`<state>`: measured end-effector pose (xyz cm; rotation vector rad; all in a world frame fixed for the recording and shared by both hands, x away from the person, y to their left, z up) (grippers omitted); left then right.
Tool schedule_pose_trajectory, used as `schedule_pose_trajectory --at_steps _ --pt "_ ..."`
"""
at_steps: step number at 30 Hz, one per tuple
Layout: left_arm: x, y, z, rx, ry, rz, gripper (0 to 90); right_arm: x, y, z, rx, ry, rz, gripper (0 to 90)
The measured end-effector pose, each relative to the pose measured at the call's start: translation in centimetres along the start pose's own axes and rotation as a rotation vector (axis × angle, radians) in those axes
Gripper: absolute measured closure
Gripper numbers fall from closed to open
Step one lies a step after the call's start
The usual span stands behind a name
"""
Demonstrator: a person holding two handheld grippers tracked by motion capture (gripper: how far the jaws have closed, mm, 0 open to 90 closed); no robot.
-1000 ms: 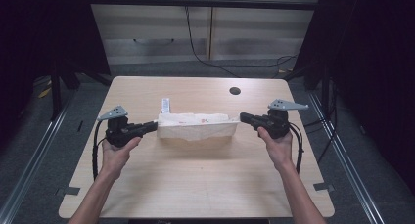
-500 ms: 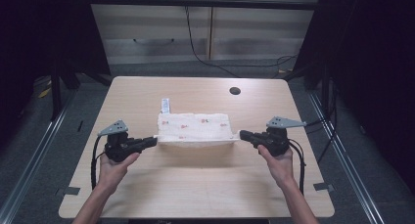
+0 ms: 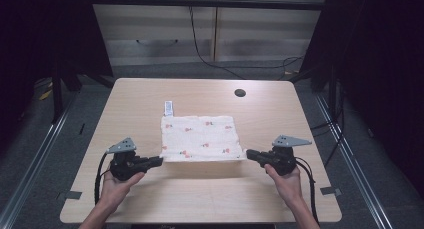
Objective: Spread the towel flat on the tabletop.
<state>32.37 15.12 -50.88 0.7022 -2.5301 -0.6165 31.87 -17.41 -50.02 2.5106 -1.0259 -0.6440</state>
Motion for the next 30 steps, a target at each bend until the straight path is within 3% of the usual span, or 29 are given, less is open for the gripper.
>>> schedule_pose_trajectory --at_steps 8,13,17,19,22,25,27,30 --pt "0.7 -0.4 2.2 -0.057 0.007 0.014 87.3 -0.7 -0.2 2.9 -0.072 -0.001 -0.018 86.5" --pt "0.9 -0.6 3.0 -0.092 -0.012 0.002 85.9 -1.2 0.0 3.9 -0.097 0.002 -0.023 82.2" --pt "0.8 0.3 3.3 -0.084 -0.008 -0.006 81.4 -1.5 0.6 4.5 -0.106 0.001 -0.039 77.3" --pt "0.7 0.8 3.3 -0.076 -0.006 -0.012 72.9 -1.4 1.0 4.7 -0.105 -0.006 -0.040 75.4" --pt "0.0 1.2 2.8 -0.040 0.032 -0.014 72.6 -1.0 1.2 4.5 -0.094 -0.028 -0.038 68.1" --pt "-0.8 0.7 1.9 -0.047 0.013 -0.043 68.7 -0.6 0.8 3.9 -0.088 -0.026 -0.034 64.9" --pt "-1.8 -0.3 1.2 -0.040 0.049 -0.048 66.9 -0.3 0.2 3.4 -0.093 -0.013 -0.037 61.7" --pt "-3.1 -1.9 0.6 -0.068 0.070 -0.065 64.5 0.8 -1.4 2.4 -0.109 -0.005 -0.031 59.5"
Point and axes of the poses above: each handheld gripper's, and its own axes: y roughly backward along the jaws, z roughly out of its underside, x roughly to its right, the point moved 9 cm from there along -y, roughly forward along the jaws, and after that the axes turned 1 degree about -z, right-handed, at the moved point
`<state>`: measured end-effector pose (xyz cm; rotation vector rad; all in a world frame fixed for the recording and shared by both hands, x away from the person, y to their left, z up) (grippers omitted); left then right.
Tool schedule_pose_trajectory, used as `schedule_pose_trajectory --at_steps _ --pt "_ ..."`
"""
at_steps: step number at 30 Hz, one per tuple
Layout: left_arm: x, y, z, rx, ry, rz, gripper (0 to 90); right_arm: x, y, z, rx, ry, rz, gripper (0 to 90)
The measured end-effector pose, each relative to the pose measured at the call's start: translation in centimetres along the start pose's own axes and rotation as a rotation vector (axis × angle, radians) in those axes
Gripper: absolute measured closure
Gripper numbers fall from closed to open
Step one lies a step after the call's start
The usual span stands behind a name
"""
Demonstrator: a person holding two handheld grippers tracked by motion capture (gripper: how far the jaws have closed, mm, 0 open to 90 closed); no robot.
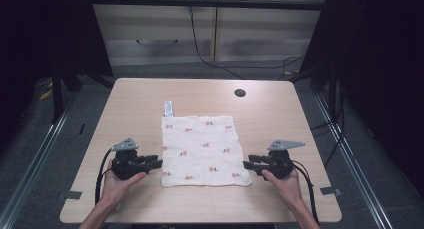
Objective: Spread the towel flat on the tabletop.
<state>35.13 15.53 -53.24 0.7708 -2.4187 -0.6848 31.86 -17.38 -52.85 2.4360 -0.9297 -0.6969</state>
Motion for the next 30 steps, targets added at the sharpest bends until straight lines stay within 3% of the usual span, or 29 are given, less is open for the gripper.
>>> schedule_pose_trajectory --at_steps 3,5,6,8,9,10,12,15,17,19,21,23,26,30 --pt "-0.8 -1.7 -0.9 -0.004 0.006 -0.014 64.9 1.3 -1.6 -0.8 -0.026 0.020 0.016 60.4" --pt "-1.0 -2.6 -1.3 -0.010 -0.005 -0.005 70.2 2.0 -2.8 -1.0 -0.038 0.023 0.017 63.5" --pt "-1.3 -3.2 -1.4 -0.027 -0.025 -0.027 71.3 2.3 -3.3 -1.0 -0.047 0.025 0.025 64.7" --pt "-1.2 -3.7 -1.6 -0.014 -0.001 0.008 78.2 2.9 -4.2 -1.2 -0.061 0.042 0.026 66.7" --pt "-1.3 -3.9 -1.7 -0.010 0.009 -0.012 78.4 3.0 -4.4 -1.3 -0.060 0.033 0.031 68.1" --pt "-1.1 -4.0 -1.6 -0.021 -0.016 -0.030 78.6 3.1 -4.7 -1.6 -0.049 0.030 0.028 69.1" --pt "-0.5 -4.1 -1.5 -0.022 -0.029 -0.019 79.7 3.4 -5.3 -1.7 -0.060 0.035 0.040 69.5" --pt "0.0 -4.2 -1.4 -0.027 -0.058 -0.018 79.7 3.3 -5.8 -1.0 -0.090 0.051 0.046 74.4" --pt "-0.4 -4.5 -1.3 -0.033 -0.054 -0.038 79.2 3.1 -5.9 -0.4 -0.112 0.071 0.051 77.8" --pt "-0.9 -4.8 -1.1 -0.047 -0.039 -0.046 78.6 2.8 -5.6 -0.2 -0.127 0.062 0.050 79.5" --pt "-1.2 -5.0 -1.1 -0.057 -0.048 -0.063 77.7 2.5 -5.4 0.1 -0.126 0.061 0.044 79.5" --pt "-0.8 -4.8 -1.5 -0.037 -0.039 -0.043 76.7 2.3 -5.1 0.4 -0.121 0.050 0.035 81.1" --pt "-1.0 -5.0 -1.7 -0.051 -0.088 -0.090 76.7 2.0 -4.9 0.7 -0.129 0.043 0.021 83.0" --pt "-1.5 -5.7 -0.8 -0.086 -0.115 -0.109 78.6 1.1 -4.6 1.2 -0.148 0.072 0.018 82.7"
Point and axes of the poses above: each handheld gripper's, and its own axes: y roughly backward along the jaws, z roughly out of its underside, x roughly to its right, the point moved 9 cm from there along -y, roughly forward along the jaws, and after that the axes turned 1 degree about -z, right-handed, at the moved point
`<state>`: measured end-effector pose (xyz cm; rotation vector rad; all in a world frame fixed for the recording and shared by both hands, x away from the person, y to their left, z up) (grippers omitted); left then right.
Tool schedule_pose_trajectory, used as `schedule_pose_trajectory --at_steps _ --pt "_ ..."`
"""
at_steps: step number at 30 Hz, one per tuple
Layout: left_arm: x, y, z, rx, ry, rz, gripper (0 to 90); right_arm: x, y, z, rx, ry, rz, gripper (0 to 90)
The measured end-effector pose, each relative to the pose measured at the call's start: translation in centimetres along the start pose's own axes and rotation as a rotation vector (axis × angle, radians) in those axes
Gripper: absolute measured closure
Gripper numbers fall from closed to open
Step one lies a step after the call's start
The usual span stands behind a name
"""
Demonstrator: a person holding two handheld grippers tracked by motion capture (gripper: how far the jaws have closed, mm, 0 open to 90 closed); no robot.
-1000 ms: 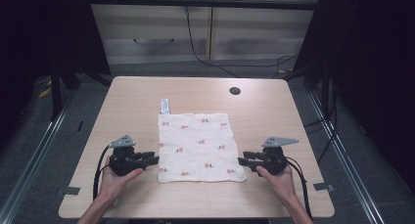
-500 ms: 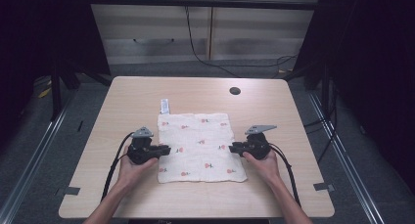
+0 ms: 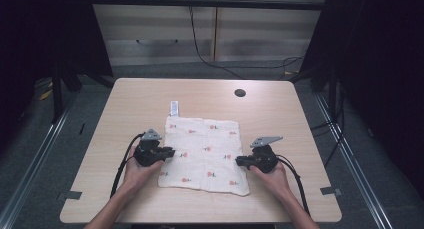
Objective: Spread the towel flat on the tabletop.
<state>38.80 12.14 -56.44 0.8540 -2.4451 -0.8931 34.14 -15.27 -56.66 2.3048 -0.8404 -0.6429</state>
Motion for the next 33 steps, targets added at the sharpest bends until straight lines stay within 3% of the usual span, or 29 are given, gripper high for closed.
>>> schedule_pose_trajectory --at_steps 6,10,13,16,23,27,28,33 --pt "0.9 0.2 0.3 -0.028 -0.046 0.007 80.5 -0.7 0.6 0.8 0.009 -0.006 -0.027 82.9" --pt "1.6 0.5 0.7 -0.039 -0.063 0.042 80.8 -1.3 1.2 1.5 -0.004 -0.022 -0.038 82.9" --pt "2.4 1.0 1.3 -0.032 -0.058 0.072 81.8 -1.6 1.8 2.2 -0.008 -0.016 -0.045 82.9" --pt "2.6 1.5 1.9 -0.027 -0.027 0.089 82.4 -1.8 2.3 2.6 -0.006 -0.020 -0.049 83.1" --pt "3.9 2.5 3.0 -0.044 -0.054 0.098 82.4 -2.5 2.9 3.3 -0.013 -0.013 -0.047 82.9" --pt "4.8 3.3 3.8 -0.050 -0.042 0.127 82.3 -3.1 3.0 3.6 -0.026 -0.012 -0.066 82.7" --pt "5.1 3.5 4.1 -0.051 -0.058 0.132 82.2 -3.4 3.1 3.7 -0.034 -0.015 -0.072 82.7" --pt "4.9 3.5 3.6 -0.040 -0.052 0.122 74.3 -4.4 3.2 3.8 -0.048 -0.004 -0.088 78.5"
Point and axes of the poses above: each handheld gripper's, and its own axes: y roughly backward along the jaws, z roughly out of its underside, x roughly to its right, the point moved 9 cm from there along -y, roughly forward along the jaws, and after that the axes turned 1 degree about -z, right-handed, at the moved point
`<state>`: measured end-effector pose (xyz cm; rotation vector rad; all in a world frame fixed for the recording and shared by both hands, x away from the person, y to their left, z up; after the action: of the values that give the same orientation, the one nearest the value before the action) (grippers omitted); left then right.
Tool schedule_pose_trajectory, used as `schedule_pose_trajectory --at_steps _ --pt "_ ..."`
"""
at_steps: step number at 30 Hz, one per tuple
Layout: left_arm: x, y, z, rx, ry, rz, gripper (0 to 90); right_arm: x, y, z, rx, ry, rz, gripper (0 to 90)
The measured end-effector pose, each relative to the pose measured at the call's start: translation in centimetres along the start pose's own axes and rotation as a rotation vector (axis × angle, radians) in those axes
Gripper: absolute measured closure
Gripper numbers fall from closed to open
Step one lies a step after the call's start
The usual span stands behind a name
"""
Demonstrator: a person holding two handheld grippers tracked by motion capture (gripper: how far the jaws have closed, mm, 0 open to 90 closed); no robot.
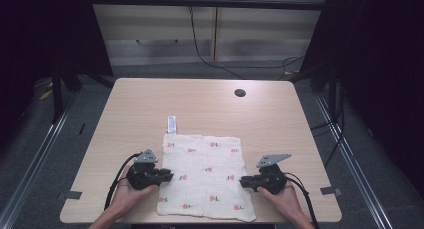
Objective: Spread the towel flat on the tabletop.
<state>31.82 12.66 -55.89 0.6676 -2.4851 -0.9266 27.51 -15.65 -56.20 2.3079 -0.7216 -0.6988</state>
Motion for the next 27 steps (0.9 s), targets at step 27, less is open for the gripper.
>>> schedule_pose_trajectory --at_steps 27 --pt "-2.6 -1.1 -1.2 0.046 0.013 -0.030 73.0 11.0 -4.5 -9.3 0.069 -0.032 0.169 62.3"
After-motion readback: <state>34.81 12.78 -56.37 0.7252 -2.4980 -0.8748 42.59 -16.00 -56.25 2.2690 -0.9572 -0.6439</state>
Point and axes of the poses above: each handheld gripper's, and its own axes: y roughly backward along the jaws, z roughly out of its underside, x roughly to its right, the point moved 9 cm from there along -y, roughly forward along the jaws, and after that the axes turned 1 degree about -z, right-handed, at the moved point
